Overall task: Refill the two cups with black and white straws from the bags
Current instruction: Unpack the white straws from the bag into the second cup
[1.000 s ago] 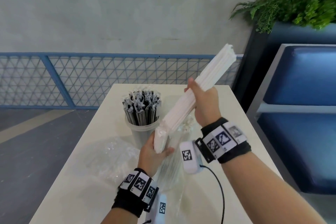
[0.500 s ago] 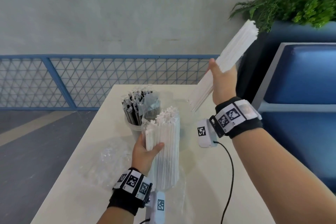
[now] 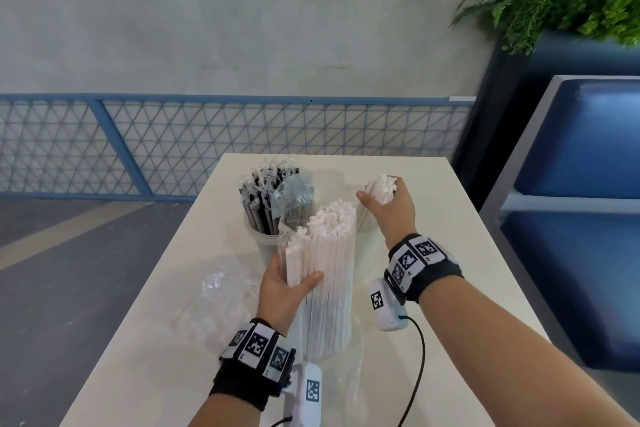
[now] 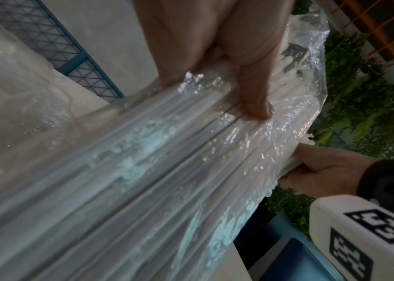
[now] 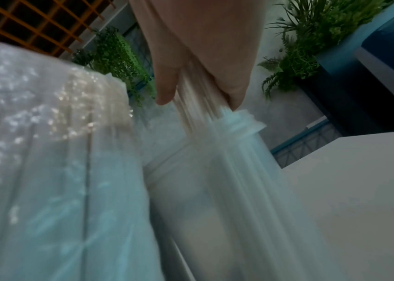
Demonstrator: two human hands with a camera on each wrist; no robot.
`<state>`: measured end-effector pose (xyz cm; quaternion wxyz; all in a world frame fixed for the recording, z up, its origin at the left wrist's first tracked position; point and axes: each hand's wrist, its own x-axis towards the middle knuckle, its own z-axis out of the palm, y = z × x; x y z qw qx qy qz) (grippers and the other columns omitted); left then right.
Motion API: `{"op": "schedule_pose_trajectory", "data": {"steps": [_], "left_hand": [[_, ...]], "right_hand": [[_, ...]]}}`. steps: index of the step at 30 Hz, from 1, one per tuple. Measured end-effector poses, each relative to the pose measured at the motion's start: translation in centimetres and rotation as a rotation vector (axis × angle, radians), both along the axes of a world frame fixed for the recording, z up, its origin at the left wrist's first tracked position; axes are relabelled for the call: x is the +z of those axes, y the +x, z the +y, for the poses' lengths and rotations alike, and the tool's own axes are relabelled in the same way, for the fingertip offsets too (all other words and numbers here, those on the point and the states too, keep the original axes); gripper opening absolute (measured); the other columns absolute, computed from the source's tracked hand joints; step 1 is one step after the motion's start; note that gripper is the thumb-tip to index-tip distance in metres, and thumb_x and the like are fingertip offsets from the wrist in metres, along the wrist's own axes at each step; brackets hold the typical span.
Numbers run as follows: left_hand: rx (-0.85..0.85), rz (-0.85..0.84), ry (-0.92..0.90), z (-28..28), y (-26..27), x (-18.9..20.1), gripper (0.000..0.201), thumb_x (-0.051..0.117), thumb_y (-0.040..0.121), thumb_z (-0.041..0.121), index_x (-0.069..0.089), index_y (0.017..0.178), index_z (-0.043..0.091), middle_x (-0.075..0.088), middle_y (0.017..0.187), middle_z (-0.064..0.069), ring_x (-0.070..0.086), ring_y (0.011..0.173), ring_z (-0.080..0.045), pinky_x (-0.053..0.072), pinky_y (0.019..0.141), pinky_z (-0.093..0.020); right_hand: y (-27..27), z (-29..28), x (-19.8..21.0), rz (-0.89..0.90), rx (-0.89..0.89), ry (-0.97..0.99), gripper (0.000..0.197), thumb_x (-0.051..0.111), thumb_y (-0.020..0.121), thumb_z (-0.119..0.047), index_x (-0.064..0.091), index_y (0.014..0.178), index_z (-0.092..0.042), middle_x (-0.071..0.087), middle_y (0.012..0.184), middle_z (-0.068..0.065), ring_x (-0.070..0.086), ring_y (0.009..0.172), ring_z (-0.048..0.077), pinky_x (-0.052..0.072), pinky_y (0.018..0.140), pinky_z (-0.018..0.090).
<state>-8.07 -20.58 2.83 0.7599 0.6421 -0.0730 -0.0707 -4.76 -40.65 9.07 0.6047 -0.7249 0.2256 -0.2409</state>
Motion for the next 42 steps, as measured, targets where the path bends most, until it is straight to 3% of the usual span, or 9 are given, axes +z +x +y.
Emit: {"op": "schedule_pose_trajectory", "data": {"steps": [7,13,20,24,29,32,34,39,42], "left_hand": [[-0.023,0.022,-0.021,0.1,0.2,-0.4,0.063,0.074,0.071,-0.005,0.051,0.127,0.012,0.067,0.116,-0.004,0.065,0.107,-0.018,0.055,0.082,-0.024],[-0.072,-0.007,-0.065,-0.1,-0.1,0.3,0.063,0.075,0.071,-0.004,0.051,0.126,0.014,0.067,0.118,-0.004,0.064,0.110,-0.019,0.053,0.091,-0.033],[-0.116,-0.020,0.057,0.1,0.2,0.7,0.094,0.090,0.038,0.027,0.044,0.119,0.041,0.058,0.126,0.009,0.055,0.118,-0.007,0.048,0.096,-0.032],[-0.048,-0.010,0.038,0.4,0.3,0.9,0.092,0.091,0.046,0.010,0.047,0.126,0.023,0.063,0.119,0.006,0.060,0.112,-0.010,0.054,0.084,-0.021],[0.019,0.004,0.023,0.8,0.5,1.1,0.074,0.086,0.056,0.001,0.054,0.121,0.016,0.068,0.114,0.001,0.064,0.108,-0.014,0.053,0.089,-0.031],[0.026,-0.003,0.038,1.0,0.7,1.0,0.077,0.090,0.052,0.011,0.055,0.120,0.015,0.068,0.112,-0.002,0.064,0.108,-0.018,0.052,0.092,-0.038],[0.021,-0.008,0.053,0.9,0.5,1.1,0.076,0.091,0.052,0.014,0.055,0.119,0.016,0.068,0.113,-0.002,0.064,0.108,-0.017,0.051,0.094,-0.042],[0.076,-0.019,0.066,0.7,0.5,1.1,0.068,0.087,0.058,0.008,0.055,0.115,0.027,0.066,0.114,0.004,0.061,0.110,-0.015,0.051,0.095,-0.041],[0.069,-0.025,0.067,0.9,0.5,1.1,0.073,0.089,0.051,0.027,0.054,0.115,0.033,0.065,0.115,0.006,0.060,0.111,-0.014,0.051,0.094,-0.041]], "right_hand": [[-3.3,2.1,2.6,-0.335,-0.243,-0.419,0.041,0.072,0.077,-0.031,0.053,0.110,-0.015,0.048,0.106,-0.010,0.048,0.092,0.007,0.040,0.088,0.025],[-6.4,5.3,1.6,-0.041,0.162,-0.252,0.054,0.060,0.081,-0.047,0.044,0.124,-0.018,0.051,0.116,-0.006,0.054,0.104,0.015,0.042,0.084,0.023],[-6.6,5.2,1.6,-0.005,0.380,-0.127,0.031,0.060,0.089,-0.017,0.053,0.119,-0.020,0.062,0.101,-0.001,0.062,0.086,0.013,0.048,0.069,0.015],[-6.5,5.6,1.4,-0.029,0.386,-0.068,0.025,0.054,0.092,-0.015,0.053,0.116,-0.024,0.067,0.100,0.004,0.061,0.082,0.013,0.046,0.065,0.013],[-6.3,5.3,3.0,-0.309,0.359,-0.786,0.024,0.047,0.091,-0.017,0.058,0.110,-0.024,0.055,0.114,-0.004,0.052,0.099,0.012,0.036,0.087,0.011],[-5.9,4.3,4.7,-0.028,0.654,-1.126,0.048,0.028,0.090,-0.055,0.058,0.114,-0.027,0.059,0.117,-0.011,0.049,0.095,0.012,0.039,0.087,0.028],[-5.4,3.6,5.6,0.178,0.596,-1.333,0.069,0.014,0.081,-0.070,0.058,0.114,-0.029,0.060,0.115,-0.011,0.052,0.097,0.016,0.042,0.087,0.035],[-5.1,3.2,7.3,0.013,0.633,-1.156,0.046,0.037,0.096,-0.042,0.065,0.071,-0.015,0.059,0.069,-0.006,0.053,0.066,0.012,0.038,0.080,0.026],[-5.8,4.0,7.5,0.226,0.646,-1.253,0.045,0.037,0.098,-0.040,0.064,0.071,-0.018,0.064,0.066,-0.008,0.056,0.066,0.008,0.031,0.095,0.029]]}}
